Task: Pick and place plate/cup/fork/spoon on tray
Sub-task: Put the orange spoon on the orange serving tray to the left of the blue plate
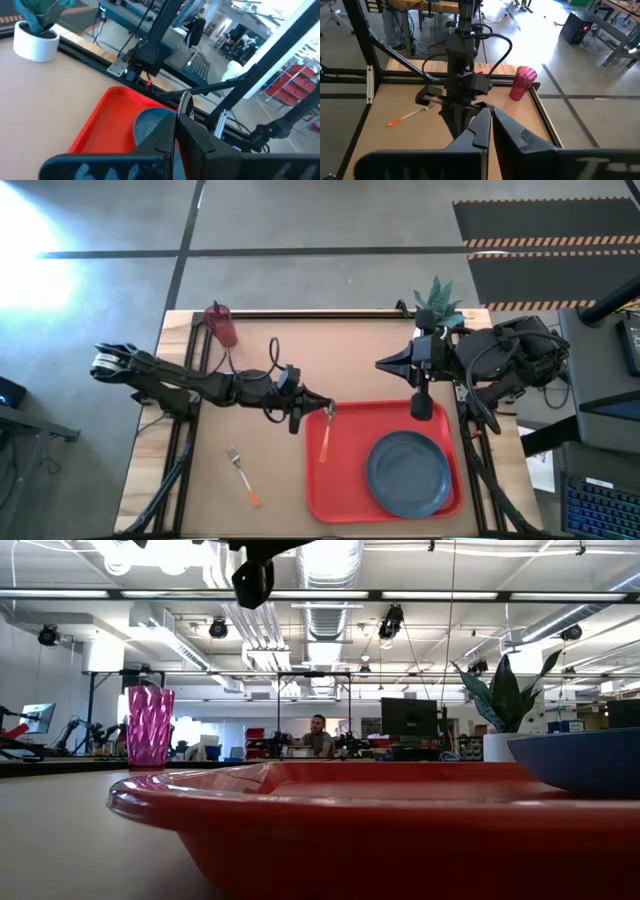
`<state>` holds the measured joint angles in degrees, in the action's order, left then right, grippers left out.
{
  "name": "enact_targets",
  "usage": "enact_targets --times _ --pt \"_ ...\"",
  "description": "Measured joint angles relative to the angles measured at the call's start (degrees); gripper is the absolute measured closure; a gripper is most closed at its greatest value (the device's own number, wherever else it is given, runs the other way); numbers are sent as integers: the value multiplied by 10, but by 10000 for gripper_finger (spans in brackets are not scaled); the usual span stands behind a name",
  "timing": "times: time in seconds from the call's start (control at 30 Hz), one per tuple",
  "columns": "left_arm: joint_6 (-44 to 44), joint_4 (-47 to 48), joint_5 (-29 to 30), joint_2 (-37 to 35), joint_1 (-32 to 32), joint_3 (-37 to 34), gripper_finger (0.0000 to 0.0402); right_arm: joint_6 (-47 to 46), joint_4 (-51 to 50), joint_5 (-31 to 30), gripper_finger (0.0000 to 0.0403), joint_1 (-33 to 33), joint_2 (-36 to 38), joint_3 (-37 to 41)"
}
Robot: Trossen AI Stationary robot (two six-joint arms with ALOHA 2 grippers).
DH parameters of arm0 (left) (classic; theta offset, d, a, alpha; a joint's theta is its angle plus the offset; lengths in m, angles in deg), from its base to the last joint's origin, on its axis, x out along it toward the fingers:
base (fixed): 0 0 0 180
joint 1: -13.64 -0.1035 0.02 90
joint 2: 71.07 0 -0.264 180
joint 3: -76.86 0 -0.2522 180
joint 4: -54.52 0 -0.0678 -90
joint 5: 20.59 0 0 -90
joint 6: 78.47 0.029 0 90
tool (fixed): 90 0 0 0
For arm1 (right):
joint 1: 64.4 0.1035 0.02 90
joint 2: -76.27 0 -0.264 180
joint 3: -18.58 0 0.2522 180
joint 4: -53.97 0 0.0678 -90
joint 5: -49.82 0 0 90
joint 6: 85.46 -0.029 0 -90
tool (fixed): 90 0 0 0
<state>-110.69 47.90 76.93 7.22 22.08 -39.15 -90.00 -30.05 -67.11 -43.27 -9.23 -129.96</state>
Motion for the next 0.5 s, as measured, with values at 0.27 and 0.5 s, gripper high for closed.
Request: enact_targets --times 0.27,0.5 --pt "-20 -48 9 56 17 14 401 0 -1 4 394 0 0 0" --pt "-35 -81 26 92 36 14 401 -10 -11 6 394 0 0 0"
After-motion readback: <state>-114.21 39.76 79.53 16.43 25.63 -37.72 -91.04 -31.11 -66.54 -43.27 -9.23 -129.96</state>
